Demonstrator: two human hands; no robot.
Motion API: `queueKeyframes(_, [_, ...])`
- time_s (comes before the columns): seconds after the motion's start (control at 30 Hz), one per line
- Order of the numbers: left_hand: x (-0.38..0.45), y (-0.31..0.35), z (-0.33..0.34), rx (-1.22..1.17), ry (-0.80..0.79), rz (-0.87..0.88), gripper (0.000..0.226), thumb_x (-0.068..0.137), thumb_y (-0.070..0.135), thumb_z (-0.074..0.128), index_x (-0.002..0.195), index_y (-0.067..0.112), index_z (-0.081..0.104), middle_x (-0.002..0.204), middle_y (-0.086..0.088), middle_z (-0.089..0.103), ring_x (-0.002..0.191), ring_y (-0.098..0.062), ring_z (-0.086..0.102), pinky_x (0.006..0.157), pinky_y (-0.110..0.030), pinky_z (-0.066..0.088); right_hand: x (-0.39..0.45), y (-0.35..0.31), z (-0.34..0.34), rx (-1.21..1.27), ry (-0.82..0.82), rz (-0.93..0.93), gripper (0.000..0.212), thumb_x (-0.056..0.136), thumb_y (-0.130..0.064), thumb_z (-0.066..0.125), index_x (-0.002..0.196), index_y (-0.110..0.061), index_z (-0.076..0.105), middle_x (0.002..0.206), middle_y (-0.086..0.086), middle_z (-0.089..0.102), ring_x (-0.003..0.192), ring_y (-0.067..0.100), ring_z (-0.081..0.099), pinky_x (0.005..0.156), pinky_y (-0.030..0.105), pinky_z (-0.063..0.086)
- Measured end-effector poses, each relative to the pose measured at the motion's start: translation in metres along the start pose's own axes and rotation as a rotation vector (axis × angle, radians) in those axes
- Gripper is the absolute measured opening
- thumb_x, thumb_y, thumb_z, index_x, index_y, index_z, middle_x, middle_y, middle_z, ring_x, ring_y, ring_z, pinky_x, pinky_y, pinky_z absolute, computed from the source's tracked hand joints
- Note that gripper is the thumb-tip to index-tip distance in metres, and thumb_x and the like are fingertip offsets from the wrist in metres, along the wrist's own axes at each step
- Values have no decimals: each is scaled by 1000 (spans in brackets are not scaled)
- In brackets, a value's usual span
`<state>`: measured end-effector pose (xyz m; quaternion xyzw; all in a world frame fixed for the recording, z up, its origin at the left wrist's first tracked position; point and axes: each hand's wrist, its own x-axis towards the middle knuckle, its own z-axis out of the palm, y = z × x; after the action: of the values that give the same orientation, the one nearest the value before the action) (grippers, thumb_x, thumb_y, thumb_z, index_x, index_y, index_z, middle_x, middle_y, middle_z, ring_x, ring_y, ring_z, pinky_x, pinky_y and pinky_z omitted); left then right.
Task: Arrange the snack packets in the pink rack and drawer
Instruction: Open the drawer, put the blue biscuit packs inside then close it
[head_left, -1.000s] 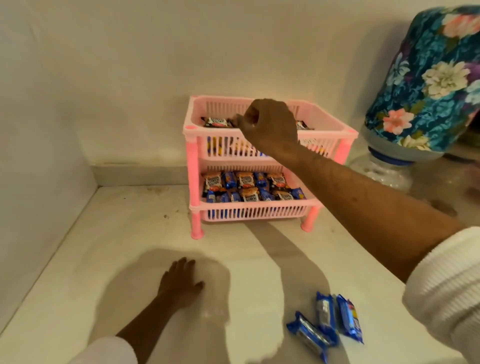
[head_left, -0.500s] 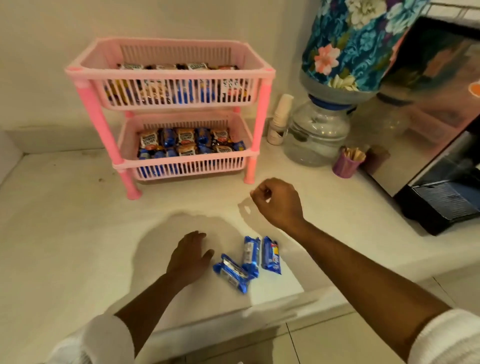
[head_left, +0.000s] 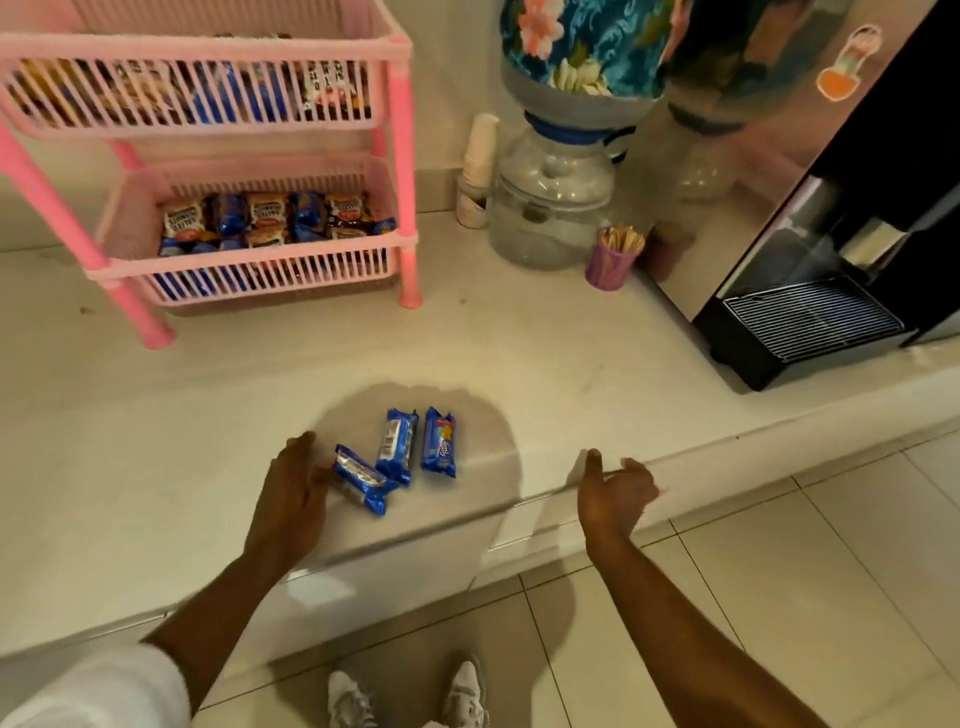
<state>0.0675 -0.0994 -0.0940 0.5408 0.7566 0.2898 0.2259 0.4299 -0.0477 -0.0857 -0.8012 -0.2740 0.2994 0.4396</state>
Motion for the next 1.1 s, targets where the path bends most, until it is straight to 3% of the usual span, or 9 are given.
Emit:
queueKeyframes(0.1, [-5,-8,-2,50,-30,13,61,98,47,30,152,18,33,158,-8,33,146,-24,29,119,-41,25,2,3,3,300,-103,294,64,93,-34,70,140,-7,35,126,9,50,109,26,58,99,42,51])
queueKeyframes(0.2, [-6,-10,-1,80,-17,33,66,95,52,26,153,20,32,159,-7,32,147,-25,28,119,-43,25,10,2,3,536,-146,495,32,93,-23,67,116,-8,52,109,13,55,88,21,60,91,38,58])
queueKeyframes(0.27, [-7,-10,-1,55,-3,79,63,98,47,27,151,15,35,157,-10,36,147,-25,29,120,-44,25,11,2,1,612,-204,549,20,95,-21,64,103,-4,60,105,17,60,89,25,61,90,39,58])
queueKeyframes(0.4, [-8,-16,-3,73,-40,102,52,104,32,30,153,15,31,159,-8,32,149,-24,25,123,-40,16,5,0,-1,686,-292,577,30,102,-23,59,123,-2,57,115,20,63,109,34,63,101,50,52])
queueKeyframes(0.53, [-8,-18,-4,104,-64,120,49,106,23,31,154,13,28,161,-8,27,151,-21,19,123,-33,7,-3,2,0,619,-342,574,28,104,-33,53,106,-6,59,90,14,62,79,25,62,96,45,54])
queueKeyframes(0.77, [-5,-25,-6,204,-126,181,52,105,16,31,155,11,21,163,-7,21,152,-22,12,124,-37,7,-4,28,-10,544,-325,533,28,93,-28,71,98,-2,63,79,11,53,71,20,54,93,40,56])
queueKeyframes(0.9, [-11,-27,-1,359,-77,223,55,101,14,37,154,9,24,163,-5,20,152,-24,14,123,-41,11,-9,46,-23,489,-294,495,30,92,-24,72,102,4,64,85,15,58,78,24,60,85,38,59])
queueKeyframes(1.1, [-13,-24,0,427,-48,218,55,99,14,40,153,7,29,161,-7,26,150,-27,21,122,-46,20,-12,61,-55,337,-330,432,27,91,-21,73,91,4,65,74,16,61,67,23,63,67,32,62])
